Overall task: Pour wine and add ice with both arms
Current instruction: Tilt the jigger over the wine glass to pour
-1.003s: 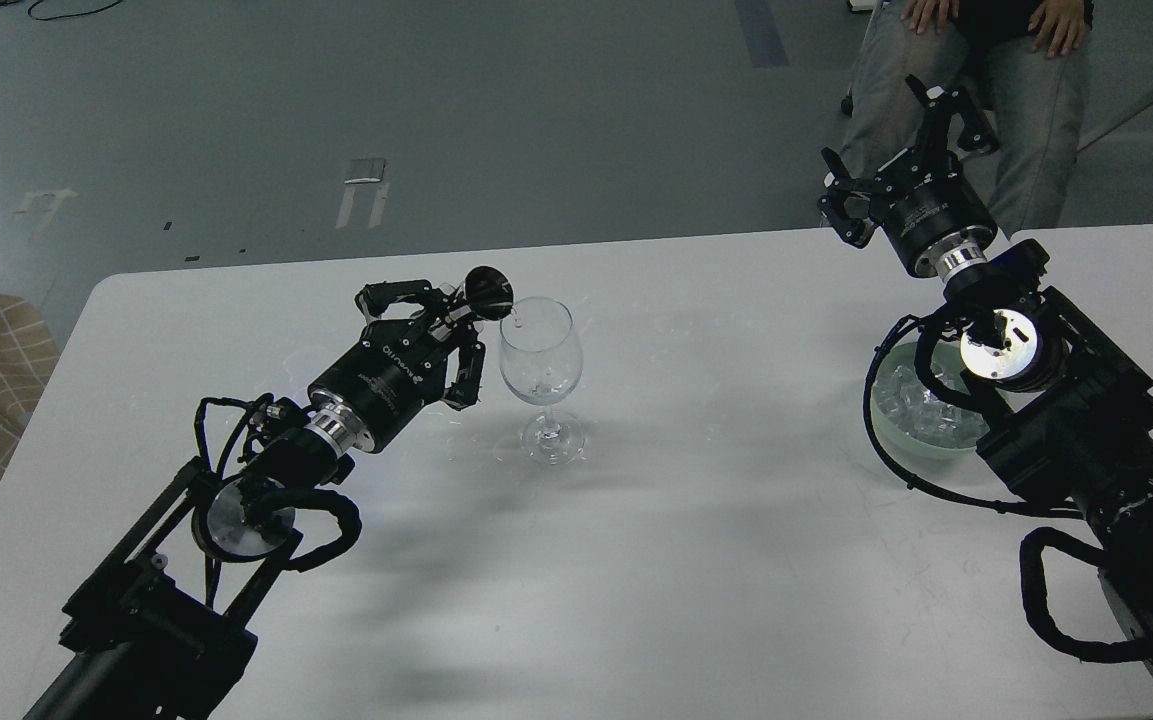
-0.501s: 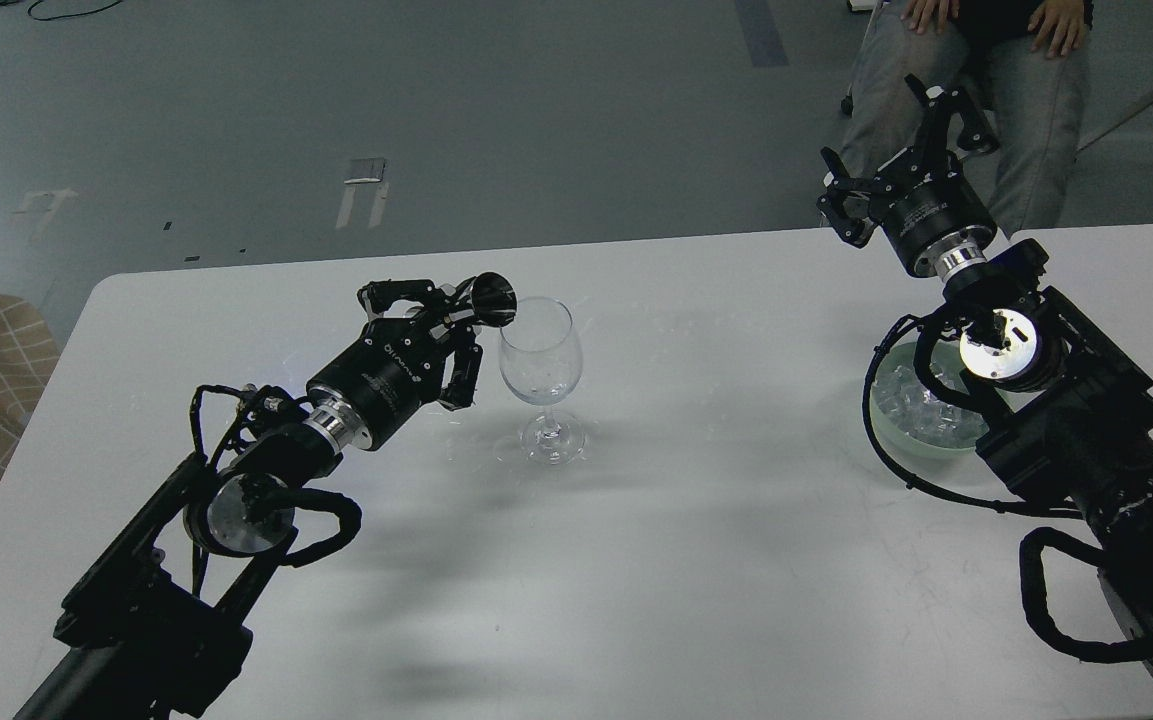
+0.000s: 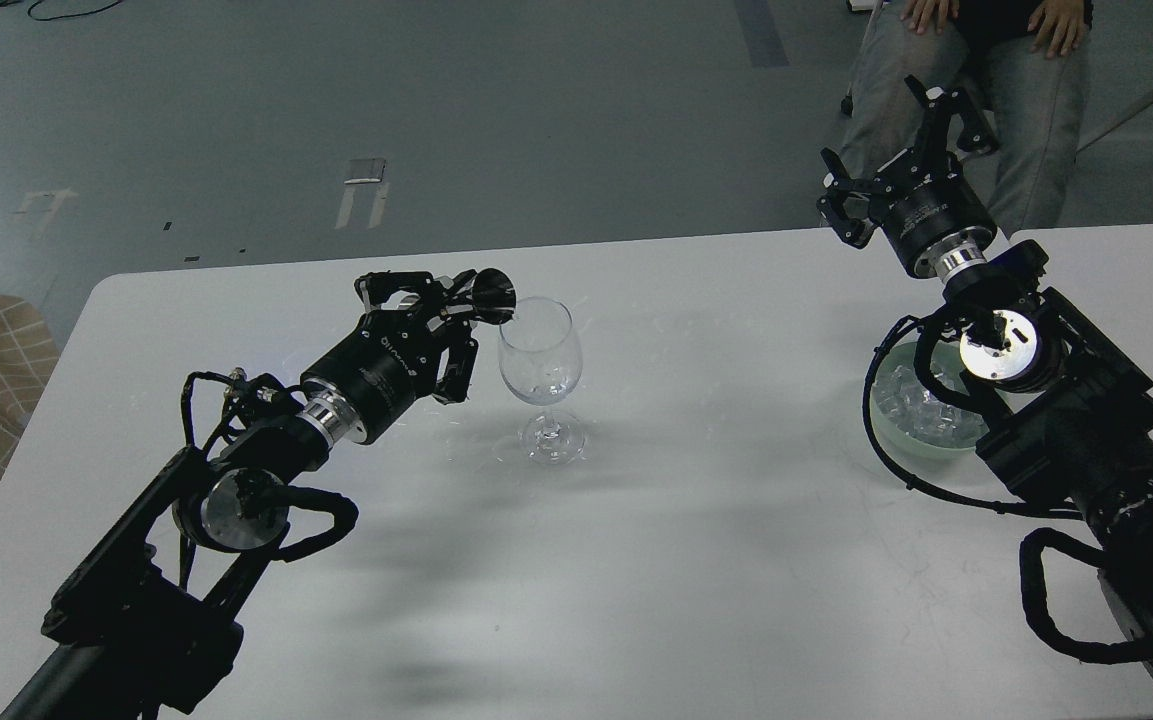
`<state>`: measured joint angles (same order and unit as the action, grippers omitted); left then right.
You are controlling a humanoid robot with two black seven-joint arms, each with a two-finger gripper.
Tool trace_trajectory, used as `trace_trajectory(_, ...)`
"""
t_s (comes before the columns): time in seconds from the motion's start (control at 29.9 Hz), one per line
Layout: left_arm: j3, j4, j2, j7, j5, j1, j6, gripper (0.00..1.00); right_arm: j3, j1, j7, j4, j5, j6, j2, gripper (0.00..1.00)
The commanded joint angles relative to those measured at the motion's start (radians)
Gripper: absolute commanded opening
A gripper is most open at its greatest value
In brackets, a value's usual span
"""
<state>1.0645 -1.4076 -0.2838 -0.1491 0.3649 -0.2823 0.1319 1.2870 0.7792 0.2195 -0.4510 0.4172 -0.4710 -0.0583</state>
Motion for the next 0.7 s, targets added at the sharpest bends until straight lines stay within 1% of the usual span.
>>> trace_trajectory(0.0,-0.001,-0.008,-0.014,-0.003,0.014,0.000,0.000,0.00,0.000,-0.001,0.000,0.000,0.000,0.000,0.000,1.00)
trace_trajectory(0.13,0.000,-0.022,-0.026,-0.010,0.040,0.000,-0.003,0.00,0.000,-0.001,0.000,0.000,0.000,0.000,0.000,1.00)
trace_trajectory(0.27,0.000,-0.039,-0.028,-0.027,0.063,0.000,-0.031,0.00,0.000,-0.001,0.000,0.000,0.000,0.000,0.000,1.00)
trace_trajectory(0.47,-0.001,-0.059,-0.037,-0.029,0.068,-0.001,-0.049,0.00,0.000,-0.001,0.000,0.000,0.000,0.000,0.000,1.00)
trace_trajectory(0.6,0.000,-0.073,-0.040,-0.040,0.095,-0.001,-0.060,0.00,0.000,-0.001,0.000,0.000,0.000,0.000,0.000,1.00)
trace_trajectory(0.67,0.000,-0.083,-0.041,-0.053,0.118,-0.001,-0.066,0.00,0.000,-0.001,0.001,0.000,0.000,0.000,0.000,1.00)
